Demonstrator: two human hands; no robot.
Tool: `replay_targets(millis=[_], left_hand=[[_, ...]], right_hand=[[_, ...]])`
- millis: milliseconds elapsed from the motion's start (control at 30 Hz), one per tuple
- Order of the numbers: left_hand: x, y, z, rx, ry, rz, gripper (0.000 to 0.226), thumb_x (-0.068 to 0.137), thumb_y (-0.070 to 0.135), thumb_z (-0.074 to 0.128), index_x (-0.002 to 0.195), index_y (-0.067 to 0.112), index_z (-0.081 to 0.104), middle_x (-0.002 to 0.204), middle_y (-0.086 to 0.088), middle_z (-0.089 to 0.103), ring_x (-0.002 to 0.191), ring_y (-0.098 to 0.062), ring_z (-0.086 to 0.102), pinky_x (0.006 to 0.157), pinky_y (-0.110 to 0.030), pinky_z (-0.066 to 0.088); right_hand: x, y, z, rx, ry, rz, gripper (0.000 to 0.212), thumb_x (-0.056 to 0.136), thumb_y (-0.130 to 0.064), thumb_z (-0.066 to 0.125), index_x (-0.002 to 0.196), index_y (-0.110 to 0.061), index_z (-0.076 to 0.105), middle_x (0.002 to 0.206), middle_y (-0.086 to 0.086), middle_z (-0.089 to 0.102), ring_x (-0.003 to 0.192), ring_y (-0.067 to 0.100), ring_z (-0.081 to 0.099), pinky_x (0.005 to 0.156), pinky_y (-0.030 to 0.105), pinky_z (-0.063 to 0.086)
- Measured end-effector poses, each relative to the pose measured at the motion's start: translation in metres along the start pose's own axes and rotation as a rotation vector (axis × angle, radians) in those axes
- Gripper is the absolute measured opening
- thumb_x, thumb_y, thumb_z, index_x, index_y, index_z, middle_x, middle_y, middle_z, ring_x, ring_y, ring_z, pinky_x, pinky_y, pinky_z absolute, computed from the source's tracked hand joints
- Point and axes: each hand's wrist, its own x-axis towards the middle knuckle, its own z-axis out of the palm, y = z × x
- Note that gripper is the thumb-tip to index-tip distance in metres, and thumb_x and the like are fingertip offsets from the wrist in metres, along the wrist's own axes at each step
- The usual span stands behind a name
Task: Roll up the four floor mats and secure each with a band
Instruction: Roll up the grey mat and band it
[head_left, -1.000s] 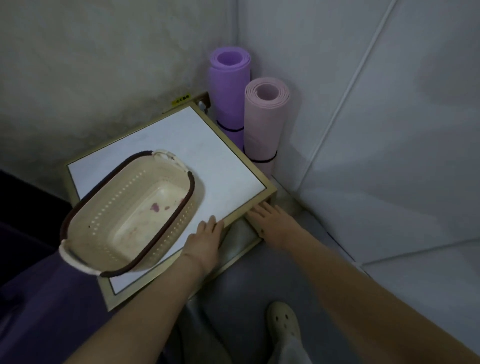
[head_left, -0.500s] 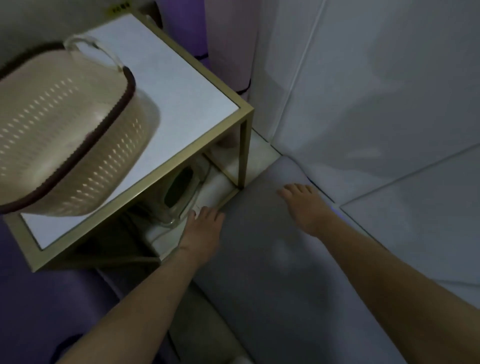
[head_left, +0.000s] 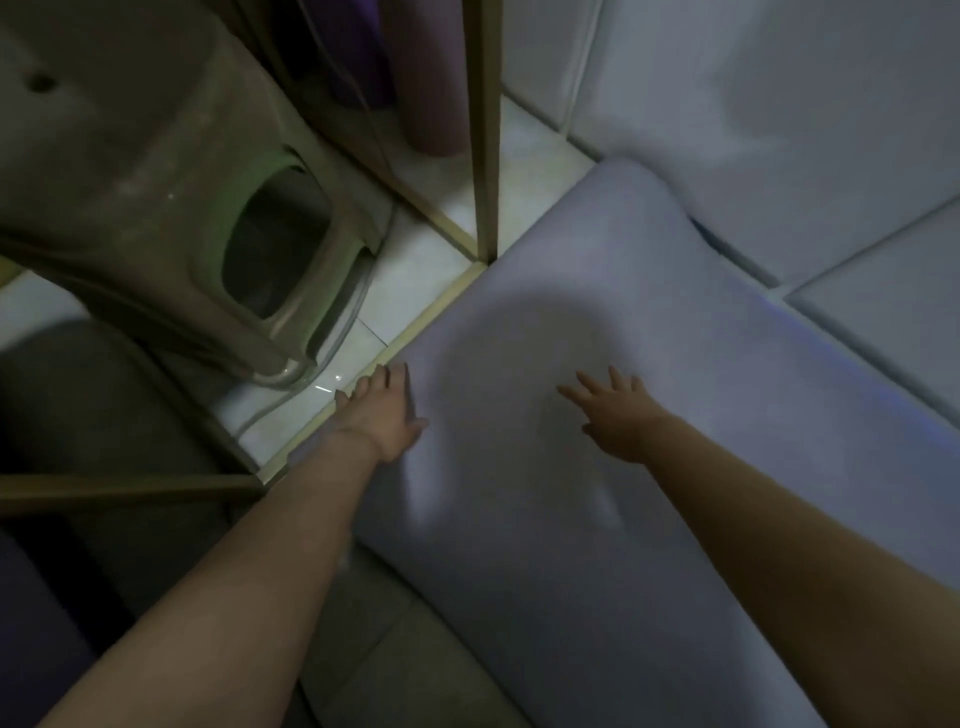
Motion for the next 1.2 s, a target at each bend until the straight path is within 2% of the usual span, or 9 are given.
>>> replay_targets(millis=[133, 333, 500, 600, 767, 900, 1033, 1133, 1200], left_hand=[[0.016, -0.003, 0.019, -0.053, 0.061, -0.061, 0.099, 0.085, 0.057, 0.057, 0.151, 0.010, 0.000, 0.154, -0.014, 0.018, 0.139, -0.034, 0.019, 0.110, -0.049, 0.021], [0.017, 0.007, 0.003, -0.260, 0.064, -0.101, 0.092, 0.058, 0.079, 0.056, 0.126, 0.017, 0.053, 0.129, -0.013, 0.054, 0.122, -0.034, 0.041, 0.100, -0.041, 0.032], [-0.005, 0.025, -0.018, -0.568, -0.075, -0.026, 0.103, 0.041, 0.066, 0.077, 0.127, 0.024, 0.041, 0.124, -0.002, 0.056, 0.111, -0.025, 0.055, 0.097, -0.044, 0.047], [-0.034, 0.050, -0.028, -0.674, -0.307, 0.035, 0.102, 0.050, 0.056, 0.081, 0.132, 0.026, 0.027, 0.120, -0.002, 0.058, 0.099, -0.023, 0.065, 0.090, -0.043, 0.053], [-0.079, 0.109, -0.033, -0.713, -0.366, 0.094, 0.105, 0.047, 0.056, 0.084, 0.127, 0.030, 0.021, 0.120, 0.000, 0.055, 0.103, -0.022, 0.065, 0.091, -0.048, 0.052], [-0.114, 0.164, -0.026, -0.599, -0.222, 0.206, 0.087, 0.068, 0.032, 0.085, 0.121, 0.017, 0.018, 0.118, -0.003, 0.051, 0.103, -0.016, 0.060, 0.080, -0.031, 0.054], [-0.150, 0.207, -0.016, -0.126, 0.149, 0.353, 0.080, 0.070, 0.029, 0.080, 0.123, 0.012, 0.024, 0.120, -0.013, 0.051, 0.102, -0.032, 0.057, 0.079, -0.039, 0.049], [-0.182, 0.235, -0.015, 0.366, 0.329, 0.549, 0.062, 0.079, 0.022, 0.067, 0.125, 0.013, 0.028, 0.118, -0.013, 0.053, 0.095, -0.034, 0.057, 0.064, -0.035, 0.039], [-0.207, 0.250, -0.016, 0.520, 0.363, 0.653, 0.058, 0.082, 0.016, 0.061, 0.130, 0.014, 0.028, 0.118, -0.009, 0.053, 0.093, -0.033, 0.059, 0.062, -0.034, 0.035]], right_hand=[[0.023, -0.004, 0.046, 0.060, -0.057, 0.010, 0.070, 0.099, -0.032, 0.044, 0.151, -0.031, -0.003, 0.159, 0.001, -0.010, 0.145, 0.038, 0.004, 0.115, 0.054, 0.015], [0.025, -0.009, 0.056, 0.209, -0.023, 0.020, 0.074, 0.096, -0.031, 0.051, 0.152, -0.024, 0.002, 0.159, 0.007, -0.008, 0.143, 0.039, 0.015, 0.113, 0.047, 0.026], [-0.006, -0.003, 0.007, 0.231, 0.521, -0.028, 0.051, 0.096, -0.016, 0.050, 0.141, -0.004, 0.030, 0.147, 0.017, 0.030, 0.130, 0.034, 0.039, 0.104, 0.039, 0.031], [-0.024, 0.012, -0.028, 0.086, 0.831, -0.255, 0.064, 0.078, 0.002, 0.067, 0.137, 0.003, 0.041, 0.142, 0.025, 0.041, 0.127, 0.039, 0.045, 0.105, 0.044, 0.036], [-0.068, 0.046, -0.046, -0.311, 0.688, -0.368, 0.094, 0.088, -0.017, 0.060, 0.151, -0.016, -0.009, 0.160, 0.004, -0.001, 0.147, 0.025, 0.002, 0.117, 0.041, -0.002], [-0.113, 0.070, -0.042, -0.345, 0.765, -0.348, 0.094, 0.079, -0.038, 0.069, 0.151, -0.020, 0.012, 0.138, 0.008, 0.037, 0.125, 0.027, 0.040, 0.105, 0.037, 0.024], [-0.155, 0.092, -0.043, -0.341, 0.939, -0.362, 0.048, 0.079, -0.013, 0.064, 0.126, -0.011, 0.052, 0.122, 0.018, 0.052, 0.114, 0.034, 0.052, 0.093, 0.041, 0.037], [-0.189, 0.106, -0.040, -0.412, 0.832, -0.318, 0.053, 0.092, -0.004, 0.045, 0.142, -0.012, 0.032, 0.153, 0.011, 0.025, 0.143, 0.027, 0.021, 0.114, 0.044, 0.016], [-0.211, 0.112, -0.034, -0.489, 0.717, -0.263, 0.059, 0.095, -0.009, 0.040, 0.149, -0.014, 0.017, 0.157, 0.004, 0.017, 0.146, 0.022, 0.012, 0.116, 0.041, 0.007]])
